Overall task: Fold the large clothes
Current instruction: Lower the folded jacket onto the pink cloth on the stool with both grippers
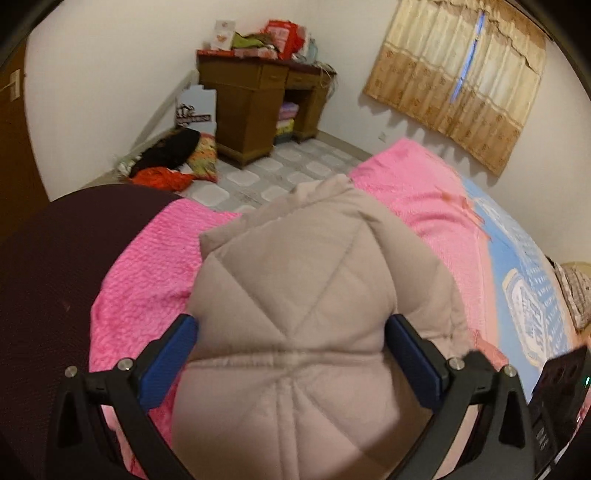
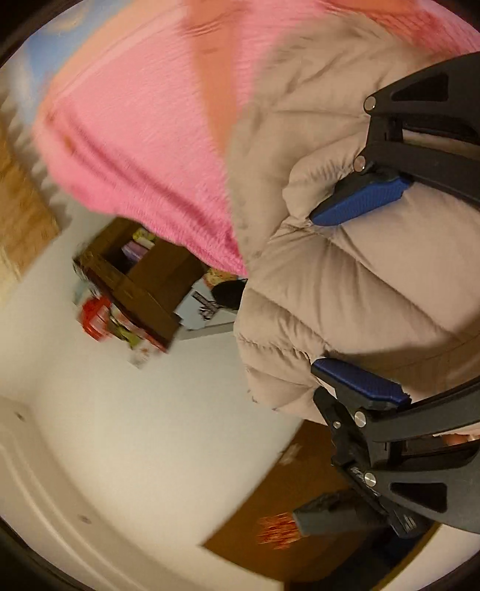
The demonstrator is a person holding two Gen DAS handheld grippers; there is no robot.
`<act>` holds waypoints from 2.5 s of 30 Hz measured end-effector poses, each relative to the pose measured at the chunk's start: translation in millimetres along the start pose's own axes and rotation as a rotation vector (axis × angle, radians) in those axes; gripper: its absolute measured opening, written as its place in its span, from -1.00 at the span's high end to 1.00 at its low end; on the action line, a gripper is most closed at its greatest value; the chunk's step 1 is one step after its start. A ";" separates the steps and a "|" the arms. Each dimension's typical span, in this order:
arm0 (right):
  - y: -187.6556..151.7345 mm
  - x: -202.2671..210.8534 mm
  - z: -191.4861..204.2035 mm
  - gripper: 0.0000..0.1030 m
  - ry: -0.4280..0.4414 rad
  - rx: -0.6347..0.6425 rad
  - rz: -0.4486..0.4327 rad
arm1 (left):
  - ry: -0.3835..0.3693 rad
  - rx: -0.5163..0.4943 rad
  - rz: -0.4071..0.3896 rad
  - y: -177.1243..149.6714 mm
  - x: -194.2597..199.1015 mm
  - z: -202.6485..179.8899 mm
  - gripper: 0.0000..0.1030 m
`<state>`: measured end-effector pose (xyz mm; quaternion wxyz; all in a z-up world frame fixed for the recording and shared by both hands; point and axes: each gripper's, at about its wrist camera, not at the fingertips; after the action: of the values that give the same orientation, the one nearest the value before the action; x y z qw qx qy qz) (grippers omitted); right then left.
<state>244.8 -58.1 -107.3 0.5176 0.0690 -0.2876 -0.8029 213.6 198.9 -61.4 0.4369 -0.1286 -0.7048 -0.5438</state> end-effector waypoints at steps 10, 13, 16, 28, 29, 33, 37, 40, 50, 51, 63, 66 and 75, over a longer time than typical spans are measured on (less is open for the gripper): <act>-23.5 0.7 -2.6 -0.42 -0.082 0.110 -0.064 | -0.061 -0.025 0.028 -5.0 -23.9 -4.9 -1.00; -28.1 1.3 -1.0 -0.42 -0.104 0.142 -0.079 | -0.054 -0.032 0.029 -7.3 -23.1 -4.3 -1.00; -29.4 5.9 3.3 -0.42 -0.109 0.155 -0.083 | 0.005 -0.067 0.011 -9.7 -13.4 -13.1 -1.00; -57.5 91.2 57.5 -0.59 -0.165 0.120 -0.147 | 0.157 -0.175 -0.168 -66.3 106.3 -4.3 -1.00; -61.3 99.3 63.8 -0.59 -0.182 0.127 -0.159 | 0.180 -0.188 -0.194 -73.1 116.5 -3.4 -1.00; -75.3 118.9 84.8 -0.60 -0.273 0.154 -0.178 | 0.220 -0.201 -0.239 -97.1 145.4 4.8 -1.00; -94.9 127.3 109.0 -0.60 -0.347 0.202 -0.149 | 0.206 -0.207 -0.259 -118.5 163.1 7.8 -1.00; -108.3 132.0 124.6 -0.60 -0.396 0.264 -0.144 | 0.210 -0.231 -0.279 -136.1 173.5 2.8 -1.00; -129.0 143.9 124.8 -0.60 -0.533 0.294 -0.103 | 0.193 -0.221 -0.220 -163.9 167.9 -9.3 -1.00; -130.6 144.0 122.6 -0.60 -0.539 0.294 -0.091 | 0.199 -0.223 -0.210 -168.9 165.9 -11.2 -1.00; -151.5 119.6 76.3 -0.60 -0.536 0.203 0.106 | 0.211 -0.247 -0.150 -185.7 146.6 -9.5 -1.00; -153.4 119.8 78.5 -0.60 -0.534 0.205 0.119 | 0.208 -0.256 -0.136 -186.3 144.3 -6.7 -1.00; -162.6 135.2 94.4 -0.60 -0.535 0.225 0.126 | 0.217 -0.235 -0.072 -185.9 147.9 -0.5 -1.00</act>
<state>16.1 -90.4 -90.9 0.4615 -0.1061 -0.5047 -0.7219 5.2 85.2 -71.2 0.4726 -0.0940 -0.5893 -0.6485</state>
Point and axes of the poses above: each gripper's, at about its wrist camera, not at the fingertips, and x roughly against the way its jaws point, z to its left, y to its top, and after that the axes turned 14 degrees about y, right-handed
